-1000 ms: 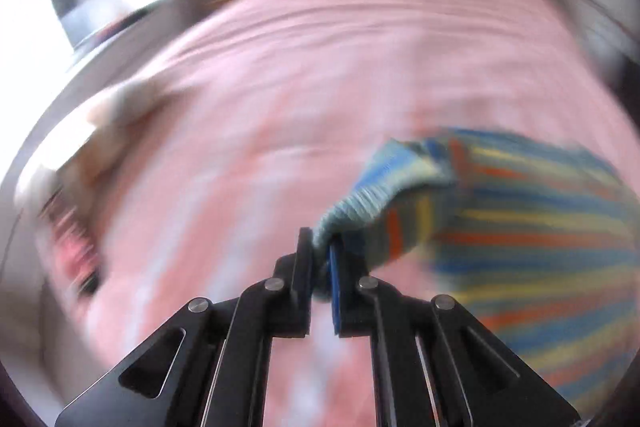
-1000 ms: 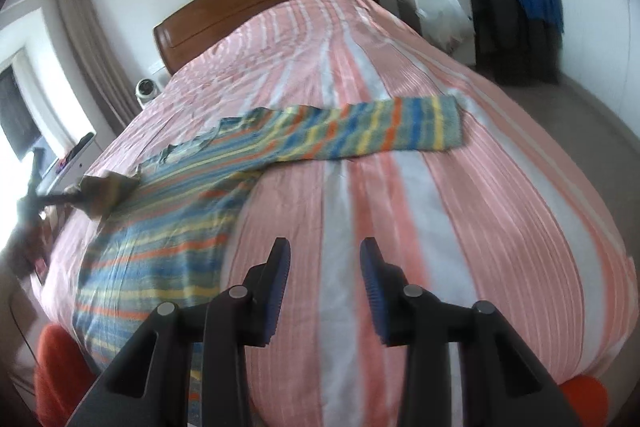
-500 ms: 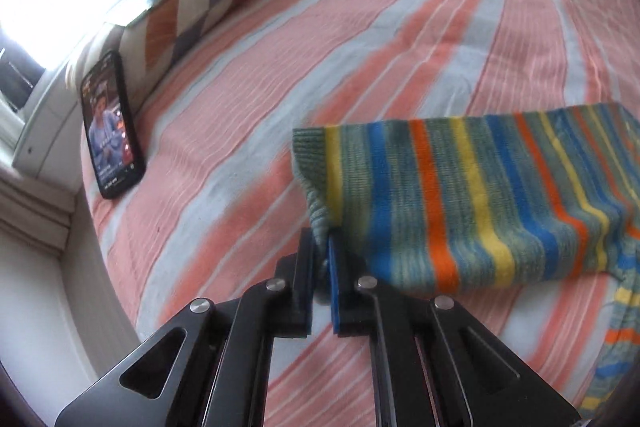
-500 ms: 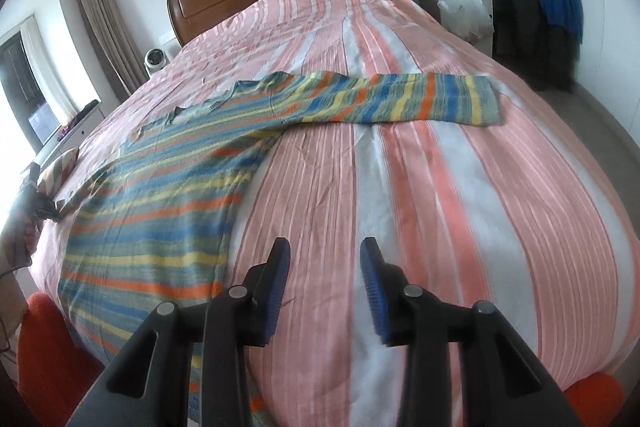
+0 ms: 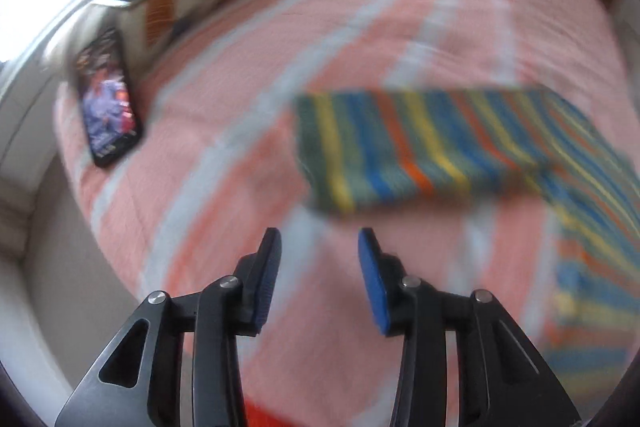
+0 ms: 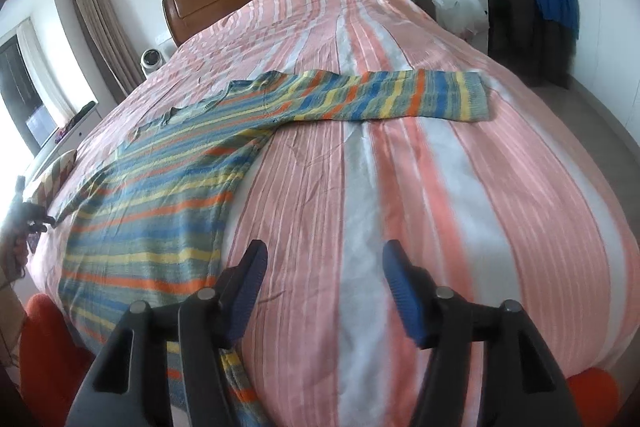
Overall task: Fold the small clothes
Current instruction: 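Grasp the hem with both grippers and tug the body straight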
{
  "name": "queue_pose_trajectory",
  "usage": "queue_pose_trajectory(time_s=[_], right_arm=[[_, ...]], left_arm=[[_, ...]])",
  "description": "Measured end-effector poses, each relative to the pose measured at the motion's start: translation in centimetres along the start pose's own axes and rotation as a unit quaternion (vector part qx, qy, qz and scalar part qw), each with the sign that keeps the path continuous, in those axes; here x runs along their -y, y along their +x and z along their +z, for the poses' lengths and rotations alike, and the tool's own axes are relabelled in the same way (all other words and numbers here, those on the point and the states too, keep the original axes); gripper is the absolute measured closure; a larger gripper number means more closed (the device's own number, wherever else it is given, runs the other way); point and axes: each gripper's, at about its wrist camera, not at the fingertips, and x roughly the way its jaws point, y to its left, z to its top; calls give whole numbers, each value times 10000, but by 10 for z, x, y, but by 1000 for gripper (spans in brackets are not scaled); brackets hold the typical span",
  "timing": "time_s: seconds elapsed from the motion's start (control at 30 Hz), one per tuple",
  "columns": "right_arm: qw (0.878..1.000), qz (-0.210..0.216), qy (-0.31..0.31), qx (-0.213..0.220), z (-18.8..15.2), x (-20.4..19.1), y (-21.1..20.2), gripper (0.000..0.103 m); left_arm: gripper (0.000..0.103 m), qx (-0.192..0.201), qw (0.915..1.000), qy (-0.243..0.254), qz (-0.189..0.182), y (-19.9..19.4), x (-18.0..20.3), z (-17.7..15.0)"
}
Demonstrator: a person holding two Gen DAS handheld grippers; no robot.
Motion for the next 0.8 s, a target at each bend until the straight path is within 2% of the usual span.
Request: queue_pose_trajectory(time_s=[0.03, 0.1, 0.13, 0.17, 0.23, 0.33, 0.43, 0.47, 0.53, 0.57, 0.6, 0.63, 0.8], right_arm=[[9999, 85, -18, -82, 0, 0, -2, 43], [9973, 550, -61, -483, -4, -5, -5, 43], [9944, 794, -55, -690, -7, -7, -4, 43], [9882, 1152, -58, -1009, -13, -11, -2, 43], [9758, 1532, -200, -1548, -28, -22, 3, 43], [9658, 1456, -564, -2072, -50, -35, 12, 43], [9573, 1442, -585, -2436, -62, -37, 26, 46], [9544, 1479, -572, -2531, -66, -38, 32, 48], [9531, 1455, -644, -2574, -69, -42, 41, 58], [9534, 1416, -705, -2569, -70, -44, 44, 61], [9534, 1398, -743, -2567, -70, -45, 46, 73], [9527, 1388, -780, -2587, -71, -47, 46, 99], [9480, 1389, -659, -2786, -68, -49, 23, 99]], left_arm=[[49, -67, 9994, 206, -280, -7, 7, -11], [30, -296, 9928, 687, -934, -22, 29, -50], [27, -438, 9862, 986, -1253, -27, 42, -74], [24, -532, 9817, 1182, -1394, -29, 51, -91], [23, -741, 9750, 1551, -1406, -26, 69, -124], [23, -925, 9730, 1749, -1188, -14, 86, -153], [25, -1178, 9677, 1808, -1301, -1, 100, -170], [34, -1153, 9666, 1914, -1257, 1, 106, -174], [63, -1135, 9647, 2067, -1174, 4, 114, -177], [101, -1207, 9637, 2020, -1262, 6, 116, -177], [101, -1288, 9629, 1982, -1301, 7, 116, -179], [101, -1292, 9634, 1977, -1268, 6, 116, -179], [103, -1349, 9553, 2373, -1135, -11, 112, -195]])
